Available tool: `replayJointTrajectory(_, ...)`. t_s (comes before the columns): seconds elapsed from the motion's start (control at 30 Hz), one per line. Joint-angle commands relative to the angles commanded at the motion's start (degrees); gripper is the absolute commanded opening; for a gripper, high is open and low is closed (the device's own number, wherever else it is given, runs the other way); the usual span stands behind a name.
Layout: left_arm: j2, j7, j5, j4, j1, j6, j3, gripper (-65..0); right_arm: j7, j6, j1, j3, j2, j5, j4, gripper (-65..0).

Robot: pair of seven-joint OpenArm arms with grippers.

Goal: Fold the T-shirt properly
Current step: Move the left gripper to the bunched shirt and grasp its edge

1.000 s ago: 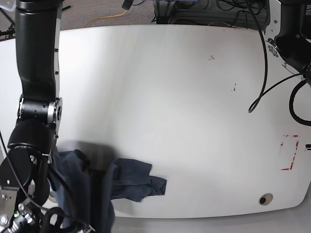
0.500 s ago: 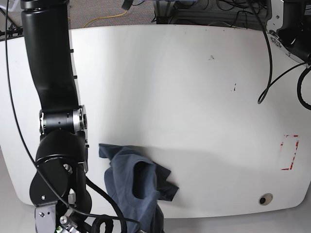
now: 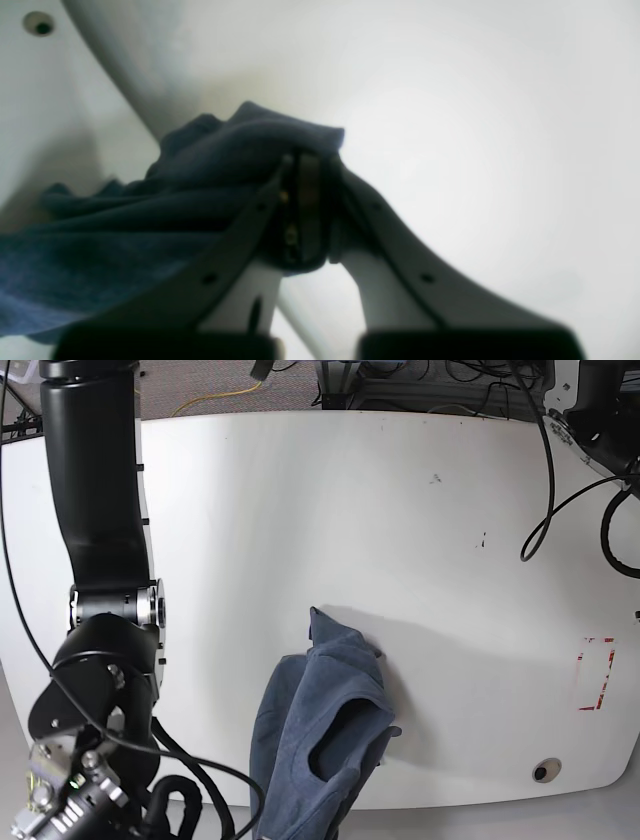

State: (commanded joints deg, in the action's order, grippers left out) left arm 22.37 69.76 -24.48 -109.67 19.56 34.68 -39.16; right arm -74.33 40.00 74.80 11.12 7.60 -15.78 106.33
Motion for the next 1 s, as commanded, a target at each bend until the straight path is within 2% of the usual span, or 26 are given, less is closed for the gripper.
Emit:
replayJointTrajectory(0.13, -3.7, -0.2, 0.4, 0.4, 0.3, -0.1, 3.8, -65.0, 0.2, 0.0, -5.8, 0.0, 0.2, -0.4, 8.4, -65.0)
replayJointTrajectory(0.3, -7.0, -0.3, 0.5, 0.4, 1.8, -0.2, 6.3, -65.0, -0.1, 0.0, -13.9, 0.1, 0.2, -0.4, 10.5, -65.0)
replayJointTrajectory(0.5, -7.1, -0.3, 0.5, 0.4, 2.2, -0.2, 6.4, -65.0, -0.1, 0.0, -17.9, 0.4, -0.3, -0.4, 10.5, -65.0)
replayJointTrajectory(0.67, -5.9, -0.3, 2.3, 0.5, 2.2, -0.2, 6.4, -65.0, 0.2, 0.0, -20.0, 0.5, -3.5, 0.4, 10.4, -65.0)
replayJointTrajectory(0.77, -5.9, -0.3, 4.5, 0.5, 2.2, 0.1, 6.4, -65.0, 1.0, 0.0, -23.0, 0.5, -5.2, 4.0, 9.8, -65.0)
replayJointTrajectory(0.83, -5.8, -0.3, 4.7, 0.5, 2.2, 0.2, 6.4, -65.0, 4.7, 0.0, -25.5, 1.1, -5.9, 7.6, 9.2, -65.0)
replayJointTrajectory(1.0, -5.7, -0.3, 4.7, 0.5, 1.9, 0.2, 6.4, -65.0, 20.8, 0.0, -33.4, 4.6, -5.8, 19.8, 0.9, -65.0)
